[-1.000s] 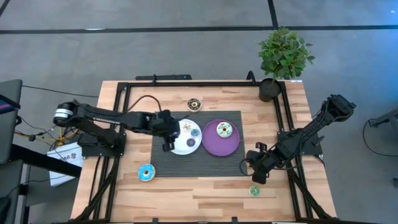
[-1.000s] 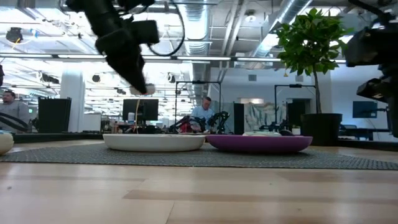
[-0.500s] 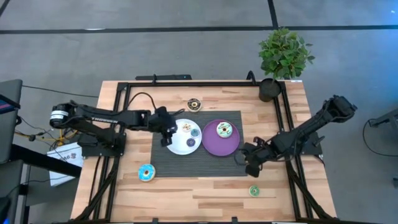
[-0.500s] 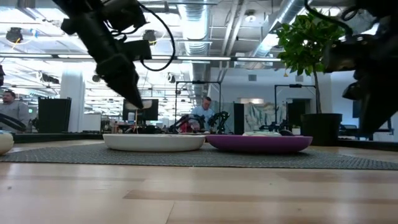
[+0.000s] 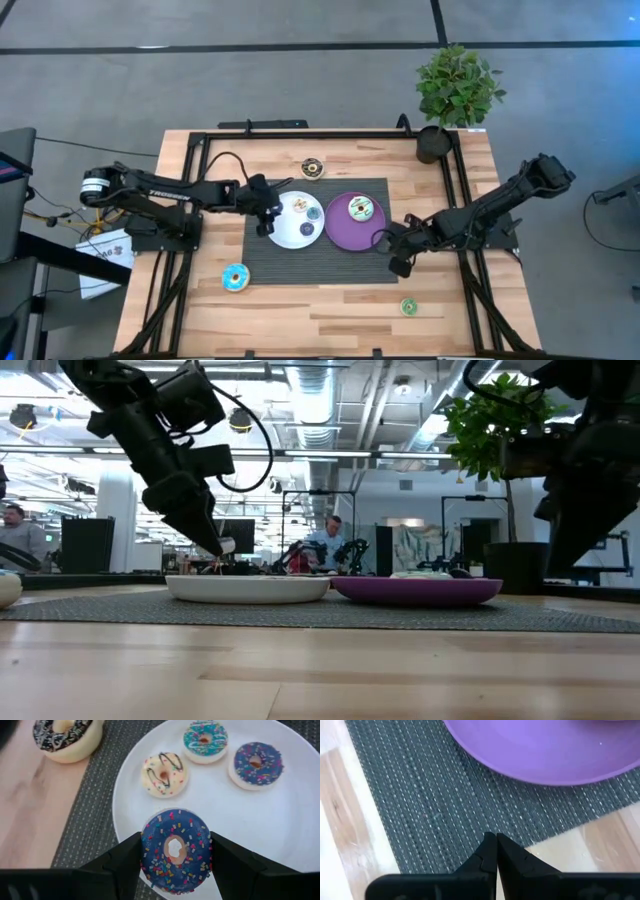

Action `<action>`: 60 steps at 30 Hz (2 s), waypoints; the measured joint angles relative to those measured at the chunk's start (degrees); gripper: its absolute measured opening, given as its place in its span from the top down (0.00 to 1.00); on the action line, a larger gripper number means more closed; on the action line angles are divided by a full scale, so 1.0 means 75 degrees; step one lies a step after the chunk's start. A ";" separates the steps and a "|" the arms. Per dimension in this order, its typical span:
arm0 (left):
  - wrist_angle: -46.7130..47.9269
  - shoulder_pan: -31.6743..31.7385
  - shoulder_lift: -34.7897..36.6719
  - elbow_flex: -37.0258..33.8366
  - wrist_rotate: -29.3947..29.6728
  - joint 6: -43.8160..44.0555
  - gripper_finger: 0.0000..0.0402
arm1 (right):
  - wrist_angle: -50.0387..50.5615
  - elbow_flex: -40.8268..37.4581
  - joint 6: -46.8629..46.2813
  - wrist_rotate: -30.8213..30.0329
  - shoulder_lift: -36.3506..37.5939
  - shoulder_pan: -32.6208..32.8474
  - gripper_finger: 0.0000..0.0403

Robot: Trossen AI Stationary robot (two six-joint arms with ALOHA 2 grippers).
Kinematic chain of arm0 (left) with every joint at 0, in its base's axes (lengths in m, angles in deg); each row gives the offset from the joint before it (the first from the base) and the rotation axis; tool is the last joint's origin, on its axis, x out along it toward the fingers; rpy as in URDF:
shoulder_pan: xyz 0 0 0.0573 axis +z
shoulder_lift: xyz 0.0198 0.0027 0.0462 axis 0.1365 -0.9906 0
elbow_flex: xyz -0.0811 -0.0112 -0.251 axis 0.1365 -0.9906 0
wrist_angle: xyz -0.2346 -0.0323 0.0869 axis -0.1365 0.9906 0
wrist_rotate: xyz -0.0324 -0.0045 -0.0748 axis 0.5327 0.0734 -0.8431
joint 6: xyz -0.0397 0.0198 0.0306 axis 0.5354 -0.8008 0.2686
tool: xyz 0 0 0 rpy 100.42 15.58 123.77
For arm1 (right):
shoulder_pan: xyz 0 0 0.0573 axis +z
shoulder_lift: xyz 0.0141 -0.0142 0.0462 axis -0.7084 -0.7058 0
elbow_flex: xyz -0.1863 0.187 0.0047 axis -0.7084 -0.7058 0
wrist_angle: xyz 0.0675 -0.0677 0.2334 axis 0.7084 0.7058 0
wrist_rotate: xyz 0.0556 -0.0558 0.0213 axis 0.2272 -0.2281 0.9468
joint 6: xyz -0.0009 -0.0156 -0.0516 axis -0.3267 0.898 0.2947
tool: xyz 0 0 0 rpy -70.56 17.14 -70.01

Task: Pick & Place donuts
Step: Put the small dark blue donut on the white plate, then put the large blue donut on the violet plate

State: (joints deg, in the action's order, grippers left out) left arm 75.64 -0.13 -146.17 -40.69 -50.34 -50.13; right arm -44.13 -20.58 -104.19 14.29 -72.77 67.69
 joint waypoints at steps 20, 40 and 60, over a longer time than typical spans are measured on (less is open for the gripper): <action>0.0194 0.0118 -0.2226 0.1238 -0.0169 0.0050 0.49 | -0.0537 0.0000 0.0124 0.0035 0.0000 -0.0031 1.00; 0.0642 0.0141 -0.2463 0.1437 -0.0170 -0.0094 0.41 | -0.0625 0.0000 0.0119 0.0053 0.0000 -0.0031 1.00; 0.1594 0.0159 -0.2328 0.2204 -0.0222 -0.0442 0.25 | -0.0750 0.0000 0.0046 0.0068 0.0000 0.0042 1.00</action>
State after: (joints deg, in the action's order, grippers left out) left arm 87.59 1.06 -163.63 -24.17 -52.00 -53.44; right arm -49.76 -20.58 -103.85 14.80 -72.77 68.00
